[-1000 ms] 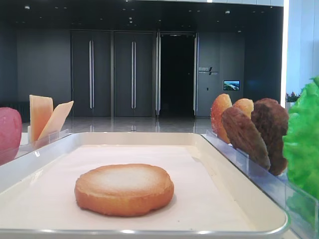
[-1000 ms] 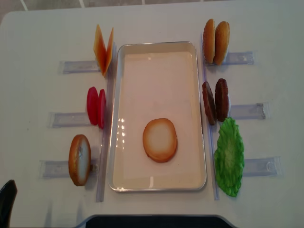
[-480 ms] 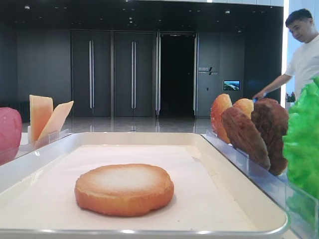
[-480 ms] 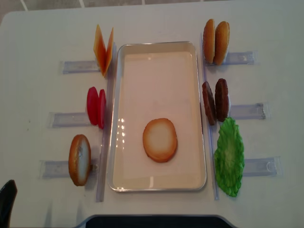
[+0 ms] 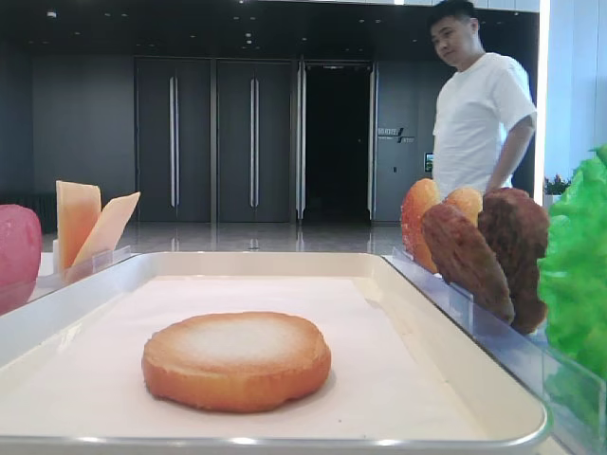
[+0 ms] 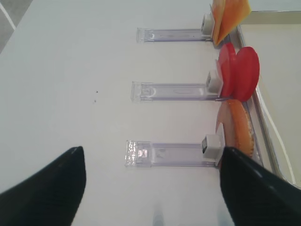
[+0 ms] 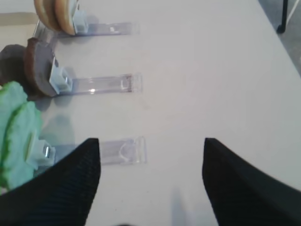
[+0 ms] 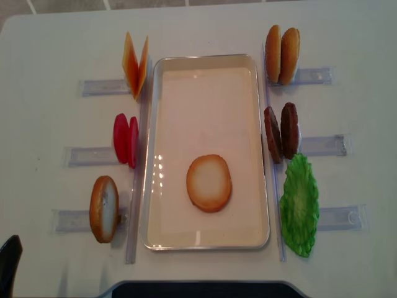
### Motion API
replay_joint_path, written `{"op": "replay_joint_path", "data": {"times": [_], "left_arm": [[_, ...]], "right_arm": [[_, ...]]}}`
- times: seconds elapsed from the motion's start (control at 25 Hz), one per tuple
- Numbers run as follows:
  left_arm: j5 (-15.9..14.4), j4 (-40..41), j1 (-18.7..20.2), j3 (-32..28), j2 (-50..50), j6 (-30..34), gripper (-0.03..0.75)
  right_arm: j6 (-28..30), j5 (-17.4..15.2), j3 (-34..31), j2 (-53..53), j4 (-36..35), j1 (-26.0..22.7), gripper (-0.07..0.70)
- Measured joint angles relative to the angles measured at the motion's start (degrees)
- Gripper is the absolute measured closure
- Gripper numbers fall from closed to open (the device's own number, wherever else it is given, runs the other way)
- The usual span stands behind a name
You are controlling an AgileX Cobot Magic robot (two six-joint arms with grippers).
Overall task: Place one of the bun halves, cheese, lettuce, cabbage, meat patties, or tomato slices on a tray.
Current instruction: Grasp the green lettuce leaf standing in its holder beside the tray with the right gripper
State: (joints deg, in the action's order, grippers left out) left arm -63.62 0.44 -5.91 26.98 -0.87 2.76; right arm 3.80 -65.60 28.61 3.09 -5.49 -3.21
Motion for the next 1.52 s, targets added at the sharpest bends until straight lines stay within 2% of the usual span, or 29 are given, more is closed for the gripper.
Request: {"op": "replay_joint_path", "data": {"times": [0.32,0.56,0.84,0.92,1.12,1.36,1.52], "left_arm": [[0.0,0.0,0.0,0.0,0.0,0.0,0.024],[0.0,0.0,0.0,0.0,0.0,0.0,0.024],[0.0,0.0,0.0,0.0,0.0,0.0,0.024],[0.0,0.0,0.0,0.0,0.0,0.0,0.024],[0.0,0.0,0.0,0.0,0.0,0.0,0.024],[0.0,0.0,0.0,0.0,0.0,0.0,0.024],[0.0,0.0,0.0,0.0,0.0,0.0,0.024]], "right_arm": [[0.0,-4.1,2.2,18.6,-1.9,0.0,0.158],[0.0,-4.4,4.7,29.3,-1.8,0.0,0.158],[-0.2,-4.6,13.6,39.2,-1.5,0.0,0.158],[-2.1,-4.6,16.9,41.8,-1.3,0.0,0.158],[-6.2,-4.3,22.0,43.4,-1.3,0.0,0.158],[-6.5,-4.4,22.2,43.4,-2.0,0.1,0.158],[-6.4,-4.4,22.2,43.6,-1.5,2.4,0.158]]}}
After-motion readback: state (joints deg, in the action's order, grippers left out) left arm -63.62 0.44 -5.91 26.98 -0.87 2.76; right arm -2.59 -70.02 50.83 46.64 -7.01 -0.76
